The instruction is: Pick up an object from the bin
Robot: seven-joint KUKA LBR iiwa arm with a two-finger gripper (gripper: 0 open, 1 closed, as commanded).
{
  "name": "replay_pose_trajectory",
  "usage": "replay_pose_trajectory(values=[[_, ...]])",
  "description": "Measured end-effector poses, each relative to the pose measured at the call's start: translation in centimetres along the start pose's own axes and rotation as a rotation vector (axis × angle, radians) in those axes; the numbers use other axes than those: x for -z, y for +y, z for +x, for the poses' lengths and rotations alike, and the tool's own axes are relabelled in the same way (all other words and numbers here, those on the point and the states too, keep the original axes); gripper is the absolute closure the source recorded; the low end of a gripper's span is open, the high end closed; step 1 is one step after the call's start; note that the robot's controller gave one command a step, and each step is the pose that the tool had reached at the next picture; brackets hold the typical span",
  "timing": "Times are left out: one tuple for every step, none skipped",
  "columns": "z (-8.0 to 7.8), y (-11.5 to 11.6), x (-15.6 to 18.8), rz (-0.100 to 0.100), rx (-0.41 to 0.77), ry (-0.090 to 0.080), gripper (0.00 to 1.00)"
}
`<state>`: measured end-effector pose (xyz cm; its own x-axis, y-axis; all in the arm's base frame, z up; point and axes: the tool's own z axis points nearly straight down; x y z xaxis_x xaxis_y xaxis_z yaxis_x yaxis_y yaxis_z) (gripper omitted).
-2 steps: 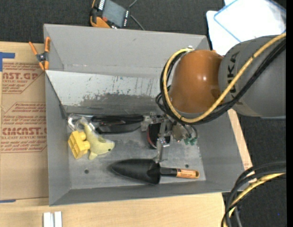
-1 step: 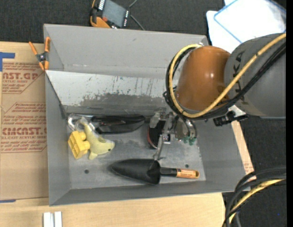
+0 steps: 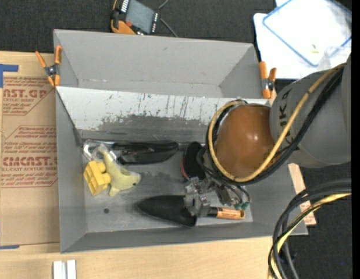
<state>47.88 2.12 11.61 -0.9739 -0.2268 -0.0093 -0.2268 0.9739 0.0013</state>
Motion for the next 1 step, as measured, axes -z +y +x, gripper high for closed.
replay_pose_trajectory(values=[[-0.13, -0.01, 0.12, 0.0, 0.0, -0.004, 1.0]])
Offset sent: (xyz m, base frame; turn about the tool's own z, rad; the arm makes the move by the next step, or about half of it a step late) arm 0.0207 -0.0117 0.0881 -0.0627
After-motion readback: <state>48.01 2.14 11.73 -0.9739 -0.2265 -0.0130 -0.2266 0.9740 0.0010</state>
